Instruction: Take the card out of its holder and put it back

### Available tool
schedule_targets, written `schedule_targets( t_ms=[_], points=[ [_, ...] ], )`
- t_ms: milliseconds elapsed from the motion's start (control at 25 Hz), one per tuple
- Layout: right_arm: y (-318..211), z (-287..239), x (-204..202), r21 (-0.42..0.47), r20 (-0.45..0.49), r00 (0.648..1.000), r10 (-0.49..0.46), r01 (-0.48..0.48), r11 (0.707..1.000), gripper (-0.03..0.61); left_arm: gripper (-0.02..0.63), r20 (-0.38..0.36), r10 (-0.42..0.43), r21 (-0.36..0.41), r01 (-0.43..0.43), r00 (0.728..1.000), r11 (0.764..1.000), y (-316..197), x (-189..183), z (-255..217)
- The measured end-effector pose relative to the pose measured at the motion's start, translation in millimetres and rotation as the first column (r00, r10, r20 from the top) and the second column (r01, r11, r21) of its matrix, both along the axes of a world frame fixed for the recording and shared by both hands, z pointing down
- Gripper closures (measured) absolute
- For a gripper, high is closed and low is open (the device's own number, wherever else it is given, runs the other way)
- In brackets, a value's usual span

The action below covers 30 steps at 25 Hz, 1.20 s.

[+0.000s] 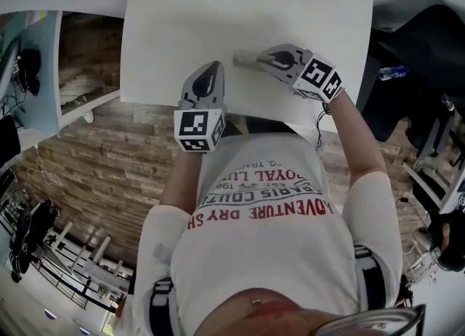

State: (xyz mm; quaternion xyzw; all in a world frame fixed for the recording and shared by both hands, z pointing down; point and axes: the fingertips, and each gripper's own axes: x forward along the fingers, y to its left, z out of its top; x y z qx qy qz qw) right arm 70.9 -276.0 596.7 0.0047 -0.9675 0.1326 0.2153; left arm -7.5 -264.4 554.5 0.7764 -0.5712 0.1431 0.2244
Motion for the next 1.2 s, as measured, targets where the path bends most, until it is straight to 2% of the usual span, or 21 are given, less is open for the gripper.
schedule_targets(
  t_ms=[120,480,680,920,1000,1080,1200],
  points=[
    [-1,-1,2,-0.005,0.007,1.0,-0.024,0.024,1.0,0.541,0.589,-0.005,-0.004,-0.003,0.004,1.0,1.0,2,1,1],
    [-2,-27,-1,0.054,0.025,0.999,-0.037,0.035,0.998,0.543,0.589,-0.006,-0.008,0.024,0.009,1.0,1.0,6,-6,-15],
    [-7,-51,-5,0.093,0.054,0.998,0.008,-0.013,0.996,0.543,0.589,-0.004,-0.016,0.05,0.016,1.0,0.999,1,-17,-26],
    [-8,-84,-1,0.119,0.106,0.987,0.12,-0.132,0.984,0.543,0.589,-0.001,-0.03,0.068,0.03,1.0,0.997,-5,-26,-44],
    [-6,-93,3,0.148,0.105,0.977,0.184,-0.199,0.969,0.543,0.589,-0.001,-0.023,0.085,0.023,1.0,0.996,-5,-26,-54],
    [-7,-101,10,0.19,0.103,0.958,0.266,-0.282,0.941,0.543,0.589,-0.002,-0.008,0.099,0.008,1.0,0.995,-6,-25,-63],
    [-13,-111,26,0.236,0.125,0.9,0.417,-0.435,0.869,0.543,0.589,-0.004,0.026,0.117,-0.026,1.0,0.993,-11,-20,-77]
  ],
)
